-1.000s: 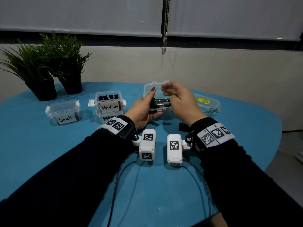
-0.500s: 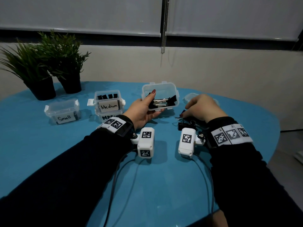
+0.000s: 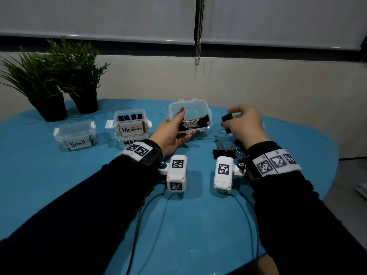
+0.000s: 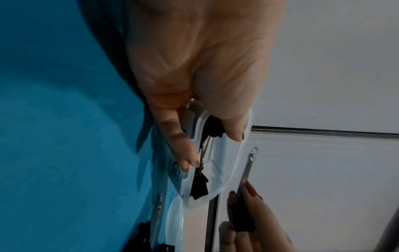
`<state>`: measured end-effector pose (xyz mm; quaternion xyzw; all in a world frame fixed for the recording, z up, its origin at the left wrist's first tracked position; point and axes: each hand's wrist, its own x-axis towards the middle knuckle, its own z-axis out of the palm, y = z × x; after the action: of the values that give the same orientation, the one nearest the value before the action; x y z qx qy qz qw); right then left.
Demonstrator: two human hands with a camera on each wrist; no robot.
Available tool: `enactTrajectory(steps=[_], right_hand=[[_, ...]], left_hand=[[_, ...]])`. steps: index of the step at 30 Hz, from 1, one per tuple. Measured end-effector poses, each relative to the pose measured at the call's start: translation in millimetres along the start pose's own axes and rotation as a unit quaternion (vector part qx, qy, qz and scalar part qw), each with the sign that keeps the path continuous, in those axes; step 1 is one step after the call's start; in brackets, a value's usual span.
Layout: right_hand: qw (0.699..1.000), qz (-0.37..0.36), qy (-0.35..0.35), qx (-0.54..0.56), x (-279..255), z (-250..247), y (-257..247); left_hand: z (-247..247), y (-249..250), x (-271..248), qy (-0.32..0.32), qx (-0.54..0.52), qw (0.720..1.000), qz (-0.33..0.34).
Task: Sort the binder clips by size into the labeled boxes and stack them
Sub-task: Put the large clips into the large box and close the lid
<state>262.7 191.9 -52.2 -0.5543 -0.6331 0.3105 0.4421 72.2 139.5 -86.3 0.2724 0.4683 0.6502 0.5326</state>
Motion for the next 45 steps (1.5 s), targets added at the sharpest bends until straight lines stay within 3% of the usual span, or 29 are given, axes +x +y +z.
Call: enactTrajectory(steps=[3,5,9,17,28,32,35,37,39,42,45], right_hand=[[0.989,-0.066,0.072,0.114,-2.7,-0.4,-3.9],[0.981,-0.108,0.092,0.132,-6.7,3.2,-7.5],[0.985,-0.135,0.056,0.093,-11.8,15.4,-10.4],[0.985,-0.146,0.094,0.017,-8.1,21.6,-6.1],[0.983,-0.15,0.027,-0.098,-4.1,21.1,-0.1],[0.978,-0.11,-0.043,-0.172,0.0,23.7,3.3],[0.972,-0.128,-0.073,-0.183,2.0,26.2,6.5],[0.981,-0.133,-0.061,-0.127,1.5,21.4,4.5],[0.991,-0.117,-0.004,-0.068,3.1,11.7,1.8],[0.993,-0.062,0.053,-0.088,3.4,-4.5,0.8],[0.981,0.029,-0.041,-0.19,-3.5,-9.0,1.7]], left_hand=[[0.4,-0.1,-0.5,-0.002,0.017,1.0,0.002],[2.2,-0.1,-3.3,-0.017,0.046,0.999,0.006],[7.0,-0.1,-9.5,-0.063,0.083,0.995,-0.002],[12.8,2.1,-18.7,-0.097,0.094,0.99,-0.027],[12.1,3.3,-20.1,-0.094,0.093,0.991,-0.027],[12.1,3.1,-20.5,-0.1,0.098,0.99,-0.024],[12.5,2.4,-19.4,-0.091,0.092,0.991,-0.019],[12.7,2.6,-17.8,-0.077,0.079,0.994,-0.02],[11.9,2.4,-14.4,-0.058,0.068,0.996,-0.016],[8.3,0.8,-7.3,-0.015,0.041,0.999,-0.004],[5.5,0.2,-2.7,0.002,0.018,1.0,-0.003]])
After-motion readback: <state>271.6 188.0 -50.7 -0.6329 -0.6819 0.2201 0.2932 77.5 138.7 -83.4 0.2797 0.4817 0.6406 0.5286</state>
